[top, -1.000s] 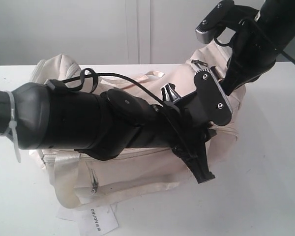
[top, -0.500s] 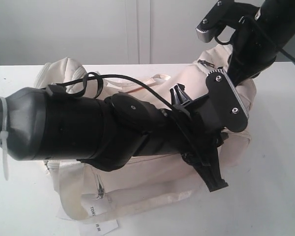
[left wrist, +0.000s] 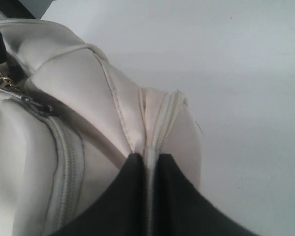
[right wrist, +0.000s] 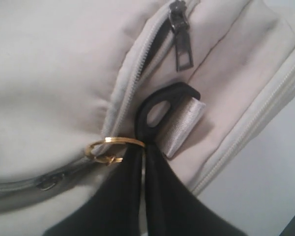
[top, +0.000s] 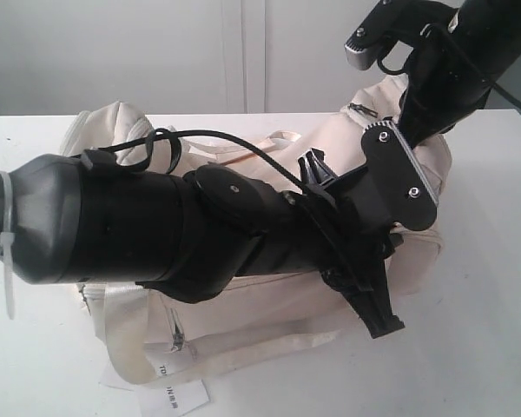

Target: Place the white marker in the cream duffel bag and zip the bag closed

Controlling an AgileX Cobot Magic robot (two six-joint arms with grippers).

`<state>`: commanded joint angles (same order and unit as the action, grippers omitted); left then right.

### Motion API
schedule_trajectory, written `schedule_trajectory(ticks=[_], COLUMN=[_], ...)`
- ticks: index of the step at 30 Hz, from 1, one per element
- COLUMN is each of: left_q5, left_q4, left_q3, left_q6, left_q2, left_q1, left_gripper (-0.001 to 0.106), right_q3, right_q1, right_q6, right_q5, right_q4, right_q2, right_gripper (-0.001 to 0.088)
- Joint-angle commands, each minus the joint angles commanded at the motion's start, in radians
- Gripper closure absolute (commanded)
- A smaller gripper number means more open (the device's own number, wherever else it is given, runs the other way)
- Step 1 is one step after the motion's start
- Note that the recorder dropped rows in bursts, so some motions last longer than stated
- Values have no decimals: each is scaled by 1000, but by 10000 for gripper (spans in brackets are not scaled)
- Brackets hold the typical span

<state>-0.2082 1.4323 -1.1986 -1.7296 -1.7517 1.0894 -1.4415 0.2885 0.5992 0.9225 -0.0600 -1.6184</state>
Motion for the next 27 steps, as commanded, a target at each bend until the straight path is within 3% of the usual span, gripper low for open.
schedule_trajectory(ticks=[27], left_q5=[22], left_q4=[5], left_q3=[0], left_q6=[0], left_q2=[0], left_q1=[0], left_gripper=[1053], right_q3=[0], right_q1=[0], right_q6=[0], right_q5=[-168], right_q4=[-2], right_q2=[-18], right_gripper=[868])
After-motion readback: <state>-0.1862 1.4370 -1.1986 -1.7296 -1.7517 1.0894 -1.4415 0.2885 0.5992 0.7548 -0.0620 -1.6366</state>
